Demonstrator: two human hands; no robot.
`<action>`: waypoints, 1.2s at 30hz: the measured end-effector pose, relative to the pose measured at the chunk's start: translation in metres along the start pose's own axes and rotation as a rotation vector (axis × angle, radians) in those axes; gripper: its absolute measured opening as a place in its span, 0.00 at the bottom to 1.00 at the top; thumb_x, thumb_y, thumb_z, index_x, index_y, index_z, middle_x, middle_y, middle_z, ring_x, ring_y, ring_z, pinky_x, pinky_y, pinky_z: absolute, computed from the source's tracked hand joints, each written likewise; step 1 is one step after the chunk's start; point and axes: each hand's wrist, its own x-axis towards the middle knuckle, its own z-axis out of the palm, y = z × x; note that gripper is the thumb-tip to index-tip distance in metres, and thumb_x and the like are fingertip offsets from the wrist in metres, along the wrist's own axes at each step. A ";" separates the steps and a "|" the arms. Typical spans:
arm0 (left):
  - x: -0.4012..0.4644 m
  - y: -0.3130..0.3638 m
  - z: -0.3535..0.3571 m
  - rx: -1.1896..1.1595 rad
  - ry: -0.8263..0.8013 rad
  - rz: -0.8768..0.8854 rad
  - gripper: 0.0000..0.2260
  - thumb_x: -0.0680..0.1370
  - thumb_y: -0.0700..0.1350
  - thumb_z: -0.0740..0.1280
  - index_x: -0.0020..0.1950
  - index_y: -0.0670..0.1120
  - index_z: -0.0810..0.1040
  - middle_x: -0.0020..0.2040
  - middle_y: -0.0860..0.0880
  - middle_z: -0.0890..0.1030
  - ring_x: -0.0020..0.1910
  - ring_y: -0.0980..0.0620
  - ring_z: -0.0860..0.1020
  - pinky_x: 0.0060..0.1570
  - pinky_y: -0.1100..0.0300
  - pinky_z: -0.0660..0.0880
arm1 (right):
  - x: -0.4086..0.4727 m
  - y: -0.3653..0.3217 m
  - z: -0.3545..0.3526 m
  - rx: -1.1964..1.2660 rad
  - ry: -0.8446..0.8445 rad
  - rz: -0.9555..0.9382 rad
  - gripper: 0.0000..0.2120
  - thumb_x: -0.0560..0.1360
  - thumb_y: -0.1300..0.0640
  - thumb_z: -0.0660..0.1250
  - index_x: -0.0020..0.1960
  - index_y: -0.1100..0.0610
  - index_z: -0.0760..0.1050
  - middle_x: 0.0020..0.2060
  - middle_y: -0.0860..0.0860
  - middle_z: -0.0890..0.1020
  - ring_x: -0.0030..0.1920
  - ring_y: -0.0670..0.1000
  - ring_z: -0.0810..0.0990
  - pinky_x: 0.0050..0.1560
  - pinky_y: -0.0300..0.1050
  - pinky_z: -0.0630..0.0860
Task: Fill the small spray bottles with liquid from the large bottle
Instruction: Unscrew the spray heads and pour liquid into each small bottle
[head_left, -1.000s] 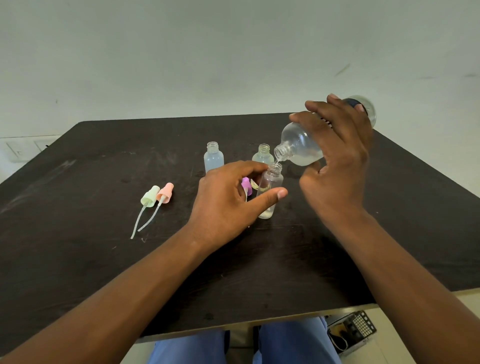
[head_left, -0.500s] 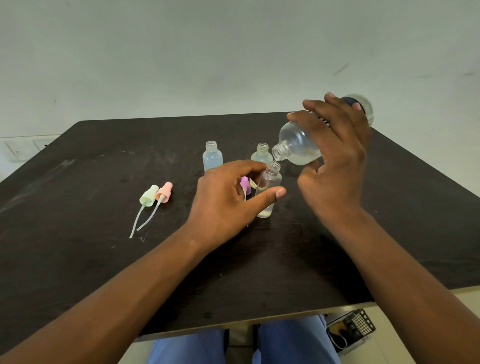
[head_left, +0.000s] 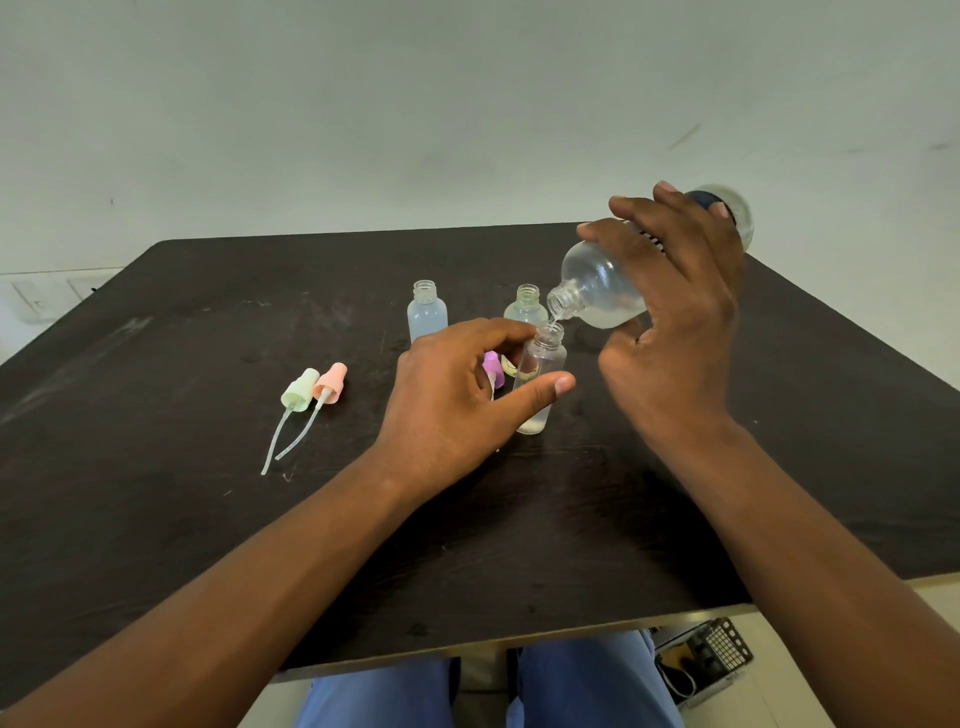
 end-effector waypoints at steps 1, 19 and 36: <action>0.000 0.000 0.000 0.000 -0.001 0.000 0.19 0.74 0.60 0.77 0.59 0.52 0.86 0.41 0.63 0.81 0.35 0.70 0.76 0.40 0.75 0.68 | 0.000 0.000 0.000 0.002 0.001 -0.001 0.34 0.61 0.76 0.66 0.64 0.56 0.83 0.66 0.53 0.83 0.75 0.59 0.74 0.78 0.65 0.64; 0.001 -0.001 -0.001 -0.003 -0.001 -0.001 0.18 0.74 0.59 0.78 0.59 0.52 0.86 0.36 0.65 0.77 0.34 0.70 0.76 0.39 0.75 0.67 | 0.001 0.000 0.001 -0.009 0.017 -0.005 0.34 0.61 0.76 0.66 0.63 0.57 0.84 0.65 0.53 0.83 0.75 0.59 0.75 0.78 0.68 0.64; 0.000 0.000 0.000 0.003 -0.003 0.011 0.18 0.74 0.59 0.78 0.59 0.52 0.86 0.40 0.64 0.80 0.34 0.71 0.76 0.40 0.75 0.68 | 0.001 -0.001 -0.001 -0.031 0.000 0.001 0.35 0.61 0.76 0.65 0.64 0.55 0.83 0.67 0.52 0.82 0.77 0.59 0.72 0.79 0.67 0.61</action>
